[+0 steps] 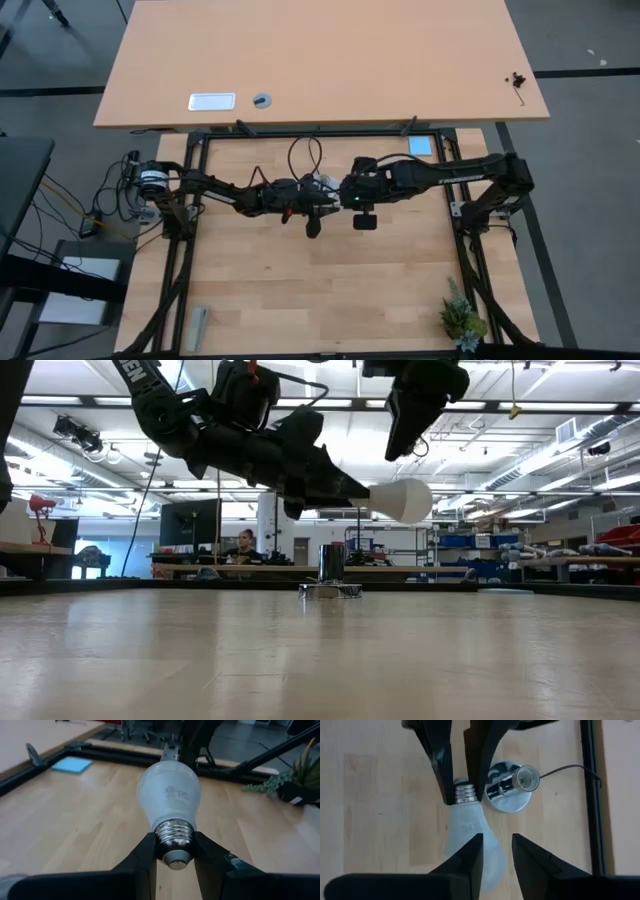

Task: Screw lightbulb
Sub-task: Insert the lightbulb into the lamp

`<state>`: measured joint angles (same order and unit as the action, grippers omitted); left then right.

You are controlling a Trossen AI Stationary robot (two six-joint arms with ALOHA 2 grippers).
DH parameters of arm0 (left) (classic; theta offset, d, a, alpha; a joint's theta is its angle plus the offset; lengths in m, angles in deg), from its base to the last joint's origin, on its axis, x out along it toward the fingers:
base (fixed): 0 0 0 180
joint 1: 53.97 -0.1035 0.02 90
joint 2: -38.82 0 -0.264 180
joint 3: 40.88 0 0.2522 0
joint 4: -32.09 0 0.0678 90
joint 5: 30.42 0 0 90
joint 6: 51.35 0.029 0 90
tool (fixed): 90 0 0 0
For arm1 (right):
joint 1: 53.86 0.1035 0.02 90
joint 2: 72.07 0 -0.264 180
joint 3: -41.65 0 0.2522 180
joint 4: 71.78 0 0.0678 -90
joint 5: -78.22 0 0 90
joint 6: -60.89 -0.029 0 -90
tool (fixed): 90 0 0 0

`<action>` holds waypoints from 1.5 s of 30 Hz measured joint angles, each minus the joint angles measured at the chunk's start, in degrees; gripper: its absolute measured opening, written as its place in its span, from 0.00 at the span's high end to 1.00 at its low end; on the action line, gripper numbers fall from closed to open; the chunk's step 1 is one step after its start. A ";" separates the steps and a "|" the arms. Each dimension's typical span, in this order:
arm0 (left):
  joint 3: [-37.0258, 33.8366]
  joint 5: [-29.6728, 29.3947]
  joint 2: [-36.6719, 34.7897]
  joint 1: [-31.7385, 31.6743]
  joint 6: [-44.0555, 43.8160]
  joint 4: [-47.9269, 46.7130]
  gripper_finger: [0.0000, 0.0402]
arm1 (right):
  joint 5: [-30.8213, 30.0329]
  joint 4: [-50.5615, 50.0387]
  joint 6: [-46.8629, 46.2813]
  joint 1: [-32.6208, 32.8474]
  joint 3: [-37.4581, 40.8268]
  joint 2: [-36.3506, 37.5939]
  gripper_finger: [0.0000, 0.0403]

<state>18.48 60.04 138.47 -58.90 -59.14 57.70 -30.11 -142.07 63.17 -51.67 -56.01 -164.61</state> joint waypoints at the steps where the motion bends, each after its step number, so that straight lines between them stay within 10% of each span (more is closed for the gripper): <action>1: 0.00 -0.18 -0.05 -0.03 0.03 0.25 0.77 | 0.00 0.78 -0.16 0.00 1.46 0.63 0.74; 25: -4.26 -0.12 -3.25 -5.40 1.02 12.55 0.77 | -0.02 40.59 -13.37 0.00 41.05 24.85 0.94; 38: -12.85 4.27 -5.64 -7.00 -3.28 46.80 0.77 | 0.70 93.17 -9.69 -0.13 54.21 22.80 0.97; 45: -11.36 8.20 -6.13 -6.95 -3.22 50.00 0.77 | 9.06 116.73 -6.32 -1.22 54.06 19.33 0.98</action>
<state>7.12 68.24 132.34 -65.85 -62.36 107.69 -21.05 -25.34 56.86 -52.89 -1.95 -145.28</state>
